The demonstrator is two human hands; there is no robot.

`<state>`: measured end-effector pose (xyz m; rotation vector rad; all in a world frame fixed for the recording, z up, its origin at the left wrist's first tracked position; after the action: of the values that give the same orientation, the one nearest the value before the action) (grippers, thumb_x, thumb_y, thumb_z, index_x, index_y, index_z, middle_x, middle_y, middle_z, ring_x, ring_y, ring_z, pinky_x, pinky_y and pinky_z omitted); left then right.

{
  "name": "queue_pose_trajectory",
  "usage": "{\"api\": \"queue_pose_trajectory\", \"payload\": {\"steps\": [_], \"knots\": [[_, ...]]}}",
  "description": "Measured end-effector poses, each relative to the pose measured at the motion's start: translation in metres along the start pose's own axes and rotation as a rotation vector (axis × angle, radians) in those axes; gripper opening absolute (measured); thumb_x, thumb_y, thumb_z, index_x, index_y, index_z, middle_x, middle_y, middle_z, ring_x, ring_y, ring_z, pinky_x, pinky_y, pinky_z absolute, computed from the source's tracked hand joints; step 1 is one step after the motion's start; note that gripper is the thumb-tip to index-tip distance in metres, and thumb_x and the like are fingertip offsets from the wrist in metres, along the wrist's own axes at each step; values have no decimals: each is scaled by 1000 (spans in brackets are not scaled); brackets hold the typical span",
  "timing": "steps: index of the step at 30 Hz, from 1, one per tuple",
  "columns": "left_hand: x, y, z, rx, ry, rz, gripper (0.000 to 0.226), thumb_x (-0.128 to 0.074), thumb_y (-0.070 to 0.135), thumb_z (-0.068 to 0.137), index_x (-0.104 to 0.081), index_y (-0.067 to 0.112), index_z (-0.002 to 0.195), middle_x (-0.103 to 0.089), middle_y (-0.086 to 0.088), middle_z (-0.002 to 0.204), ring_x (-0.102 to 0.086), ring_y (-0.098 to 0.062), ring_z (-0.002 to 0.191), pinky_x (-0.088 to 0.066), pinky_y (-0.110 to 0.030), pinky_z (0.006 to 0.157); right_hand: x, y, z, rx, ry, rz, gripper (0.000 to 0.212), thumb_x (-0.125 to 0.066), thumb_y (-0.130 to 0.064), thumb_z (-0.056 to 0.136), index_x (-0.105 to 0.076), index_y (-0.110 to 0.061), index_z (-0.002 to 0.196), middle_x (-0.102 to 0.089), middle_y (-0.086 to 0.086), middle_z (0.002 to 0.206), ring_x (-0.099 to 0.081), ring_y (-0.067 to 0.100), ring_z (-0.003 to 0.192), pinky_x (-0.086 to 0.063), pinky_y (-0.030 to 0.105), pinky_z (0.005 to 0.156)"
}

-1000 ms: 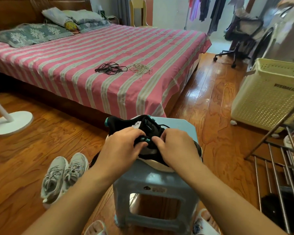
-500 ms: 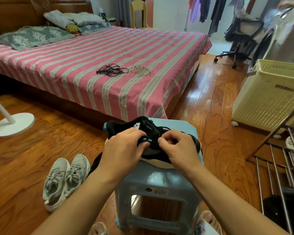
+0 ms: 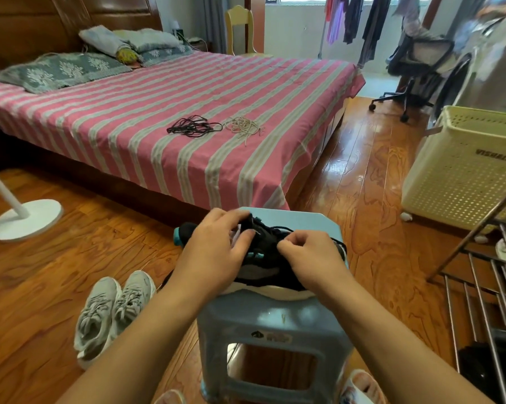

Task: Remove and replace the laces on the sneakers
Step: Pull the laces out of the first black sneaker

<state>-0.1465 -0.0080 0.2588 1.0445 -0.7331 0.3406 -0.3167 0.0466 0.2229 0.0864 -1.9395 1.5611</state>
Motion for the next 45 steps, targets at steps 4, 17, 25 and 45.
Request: {"api": "queue_pose_trajectory", "payload": {"steps": [4, 17, 25, 45], "knots": [[1, 6, -5, -79, 36, -53, 19, -68, 13, 91, -69, 26, 104, -57, 15, 97, -57, -4, 87, -49, -17, 77, 17, -5, 7, 76, 117, 38, 17, -65, -21, 89, -71, -16, 73, -67, -8, 69, -59, 8, 67, -46, 24, 64], [0, 5, -11, -46, 5, -63, 14, -65, 20, 89, -60, 33, 92, -55, 8, 75, -56, -9, 72, -45, -29, 61, 2, -33, 15, 240, 129, -366, 14, -65, -20, 83, -70, -13, 72, -63, -2, 75, -58, 17, 74, -44, 32, 64], [-9, 4, 5, 106, -23, 76, 43, -55, 33, 94, -56, 36, 136, -59, 11, 84, -58, -10, 76, -41, -24, 60, 12, 3, 19, -78, -81, 571, 33, -58, -10, 92, -50, -21, 62, -37, -2, 59, -36, 9, 54, -34, 22, 51], [-10, 8, 3, 45, 8, 135, 44, -57, 28, 96, -55, 31, 139, -67, 8, 121, -60, -12, 105, -43, -25, 79, 18, 7, 31, -133, -411, 405, 47, -58, -51, 95, -58, -18, 62, -45, 1, 58, -40, 14, 56, -31, 32, 62]]}}
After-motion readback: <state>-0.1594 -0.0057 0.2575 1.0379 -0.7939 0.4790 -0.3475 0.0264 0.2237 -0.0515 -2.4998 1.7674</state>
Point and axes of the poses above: each hand's wrist, its own z-axis towards the middle knuckle, its own x-axis out of the back of the hand, y = z × x, the point moved 7 cm from there along z, towards the middle knuckle
